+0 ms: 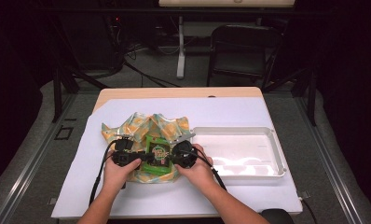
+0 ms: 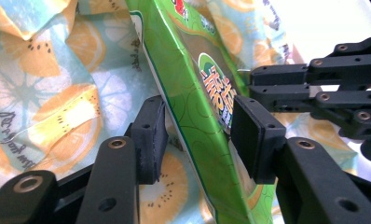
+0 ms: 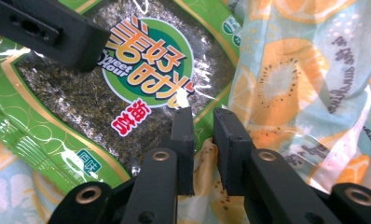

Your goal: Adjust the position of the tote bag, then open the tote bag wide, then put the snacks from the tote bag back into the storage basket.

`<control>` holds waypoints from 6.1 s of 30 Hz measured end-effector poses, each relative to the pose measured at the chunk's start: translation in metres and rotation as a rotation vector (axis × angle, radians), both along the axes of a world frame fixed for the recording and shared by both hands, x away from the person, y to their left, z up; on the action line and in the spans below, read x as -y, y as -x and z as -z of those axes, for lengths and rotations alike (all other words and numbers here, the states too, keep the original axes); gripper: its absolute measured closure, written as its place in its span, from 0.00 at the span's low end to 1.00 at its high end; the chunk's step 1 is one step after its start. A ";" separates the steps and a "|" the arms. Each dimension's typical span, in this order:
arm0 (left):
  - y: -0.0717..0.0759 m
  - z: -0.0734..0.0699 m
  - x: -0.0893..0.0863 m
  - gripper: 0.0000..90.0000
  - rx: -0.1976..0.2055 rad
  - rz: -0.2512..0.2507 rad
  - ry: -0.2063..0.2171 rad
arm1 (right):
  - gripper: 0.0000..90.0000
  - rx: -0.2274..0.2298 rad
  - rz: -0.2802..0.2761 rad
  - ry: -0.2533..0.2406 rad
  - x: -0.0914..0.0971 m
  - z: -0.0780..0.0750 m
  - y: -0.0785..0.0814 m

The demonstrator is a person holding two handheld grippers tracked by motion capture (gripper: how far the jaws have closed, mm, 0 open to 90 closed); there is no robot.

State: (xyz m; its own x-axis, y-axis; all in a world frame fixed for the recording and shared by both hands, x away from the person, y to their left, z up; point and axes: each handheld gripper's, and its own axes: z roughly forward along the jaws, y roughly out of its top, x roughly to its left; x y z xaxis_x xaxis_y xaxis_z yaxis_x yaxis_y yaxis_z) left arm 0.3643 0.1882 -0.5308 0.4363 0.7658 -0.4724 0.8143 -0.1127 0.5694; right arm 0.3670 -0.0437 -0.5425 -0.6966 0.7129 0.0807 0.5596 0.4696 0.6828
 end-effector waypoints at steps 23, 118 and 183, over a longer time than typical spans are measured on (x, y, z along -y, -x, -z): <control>-0.002 -0.022 0.017 0.65 0.003 0.030 -0.075 | 0.87 -0.003 -0.024 -0.003 0.002 0.001 0.001; 0.024 -0.095 -0.025 0.80 0.097 -0.136 -0.073 | 0.71 0.037 -0.009 -0.196 0.032 -0.041 0.019; -0.003 -0.134 0.045 0.80 0.208 -0.005 -0.054 | 0.63 0.048 0.090 -0.327 0.083 -0.076 0.007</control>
State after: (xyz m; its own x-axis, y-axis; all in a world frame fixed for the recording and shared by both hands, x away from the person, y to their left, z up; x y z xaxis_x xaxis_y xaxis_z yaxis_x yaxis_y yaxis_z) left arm 0.3675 0.1428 -0.3970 0.5159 0.7903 -0.3307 0.6806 -0.1436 0.7185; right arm 0.3598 -0.1266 -0.4662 -0.6409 0.7132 0.2838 0.5521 0.1715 0.8160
